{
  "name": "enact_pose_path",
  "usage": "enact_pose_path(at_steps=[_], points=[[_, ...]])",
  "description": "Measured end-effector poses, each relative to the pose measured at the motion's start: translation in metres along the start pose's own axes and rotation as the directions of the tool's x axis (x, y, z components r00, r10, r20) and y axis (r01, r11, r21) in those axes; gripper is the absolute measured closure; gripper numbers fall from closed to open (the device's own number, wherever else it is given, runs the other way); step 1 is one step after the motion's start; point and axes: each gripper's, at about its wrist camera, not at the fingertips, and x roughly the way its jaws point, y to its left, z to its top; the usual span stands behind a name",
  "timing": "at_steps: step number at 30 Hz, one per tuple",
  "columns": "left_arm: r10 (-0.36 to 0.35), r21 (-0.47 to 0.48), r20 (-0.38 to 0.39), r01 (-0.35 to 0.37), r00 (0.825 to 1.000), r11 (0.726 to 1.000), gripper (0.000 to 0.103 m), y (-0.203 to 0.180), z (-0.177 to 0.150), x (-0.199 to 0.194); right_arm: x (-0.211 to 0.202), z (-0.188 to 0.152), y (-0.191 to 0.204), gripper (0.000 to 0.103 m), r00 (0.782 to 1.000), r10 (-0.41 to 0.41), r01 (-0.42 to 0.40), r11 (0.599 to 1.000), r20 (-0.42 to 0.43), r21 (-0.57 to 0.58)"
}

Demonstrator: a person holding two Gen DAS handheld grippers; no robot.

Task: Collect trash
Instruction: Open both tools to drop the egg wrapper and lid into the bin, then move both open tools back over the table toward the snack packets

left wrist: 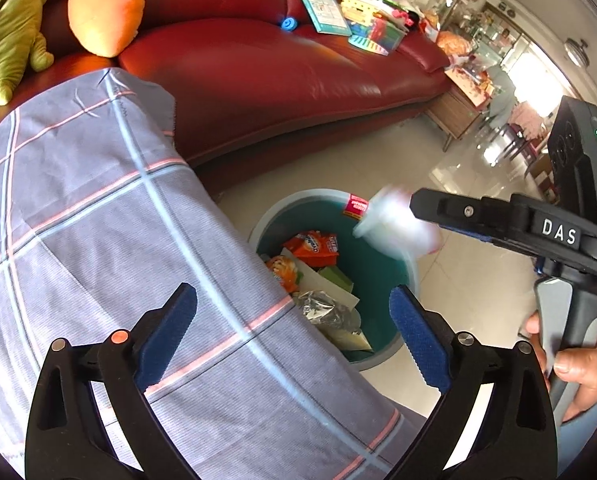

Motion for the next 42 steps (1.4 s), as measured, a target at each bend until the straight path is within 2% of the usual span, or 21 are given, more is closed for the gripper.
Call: enact_pose_path(at_steps=[9,15,18,23,32,42], points=[[-0.013,-0.029,0.001,0.013,1.0,0.999,0.006,0.016,-0.011,-0.01,0.0,-0.007,0.012,0.026,1.0,-0.019,0.019,1.0,-0.024,-0.003],[-0.017,-0.05,0.015,0.018,1.0,0.999,0.006,0.029,-0.022,-0.025,-0.013,-0.015,0.019,0.025,0.999,-0.045,0.045,0.999,-0.012,-0.004],[-0.02,-0.063,0.022,0.022,1.0,0.998,0.006,0.036,-0.028,-0.033,-0.017,-0.018,0.025,0.02,0.998,-0.056,0.056,0.998,-0.008,-0.004],[-0.016,-0.088,0.034,0.019,0.999,0.996,0.006,0.05,-0.038,-0.047,-0.019,-0.025,0.044,0.02,0.998,-0.058,0.058,0.998,-0.017,-0.028],[0.024,-0.14,0.08,-0.013,0.997,0.99,0.006,0.088,-0.064,-0.088,-0.012,-0.042,0.105,0.019,0.998,-0.046,0.04,0.992,-0.052,-0.119],[0.095,-0.242,0.134,-0.06,0.986,0.968,0.005,0.155,-0.103,-0.145,0.01,-0.072,0.2,0.019,0.992,-0.022,-0.01,0.966,-0.124,-0.257]])
